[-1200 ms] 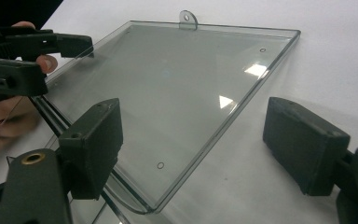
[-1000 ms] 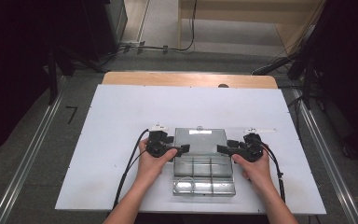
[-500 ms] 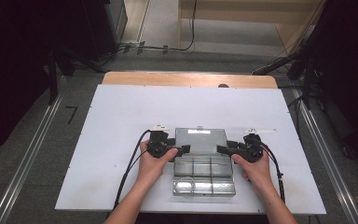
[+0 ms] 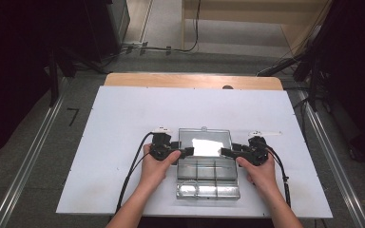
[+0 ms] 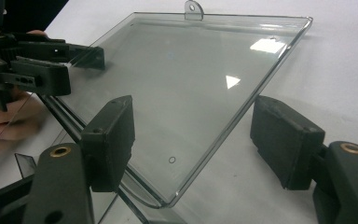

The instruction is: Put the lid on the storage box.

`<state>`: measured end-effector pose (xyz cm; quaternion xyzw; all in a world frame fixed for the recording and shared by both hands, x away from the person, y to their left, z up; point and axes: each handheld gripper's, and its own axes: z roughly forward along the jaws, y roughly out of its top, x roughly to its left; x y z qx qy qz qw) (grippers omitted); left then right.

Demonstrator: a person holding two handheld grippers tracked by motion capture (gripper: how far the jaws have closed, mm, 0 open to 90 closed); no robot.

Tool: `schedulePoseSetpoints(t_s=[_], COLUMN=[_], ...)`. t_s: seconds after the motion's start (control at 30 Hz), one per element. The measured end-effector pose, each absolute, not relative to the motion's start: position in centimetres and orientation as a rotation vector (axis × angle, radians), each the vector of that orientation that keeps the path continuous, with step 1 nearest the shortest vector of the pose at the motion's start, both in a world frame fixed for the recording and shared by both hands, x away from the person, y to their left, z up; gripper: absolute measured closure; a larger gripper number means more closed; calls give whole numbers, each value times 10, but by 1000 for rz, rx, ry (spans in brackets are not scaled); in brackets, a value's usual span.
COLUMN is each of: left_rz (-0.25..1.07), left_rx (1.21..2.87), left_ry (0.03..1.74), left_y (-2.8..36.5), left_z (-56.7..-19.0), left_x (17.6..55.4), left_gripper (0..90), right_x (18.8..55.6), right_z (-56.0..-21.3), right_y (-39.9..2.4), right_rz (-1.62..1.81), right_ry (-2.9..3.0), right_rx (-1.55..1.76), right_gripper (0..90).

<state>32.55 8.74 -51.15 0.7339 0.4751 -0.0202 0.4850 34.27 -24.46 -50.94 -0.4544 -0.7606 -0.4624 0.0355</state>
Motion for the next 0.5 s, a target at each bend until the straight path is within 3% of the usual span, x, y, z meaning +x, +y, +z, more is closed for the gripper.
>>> schedulePoseSetpoints(t_s=[0.5], left_rz=[-57], left_rx=[1771], left_ry=[1129], left_y=[89], left_z=[-508], left_x=[324], left_gripper=[393], right_x=[340], right_z=[-506], right_y=[-244], right_rz=[-1458], right_ry=[-2351], right_rx=[-1357], right_gripper=[358])
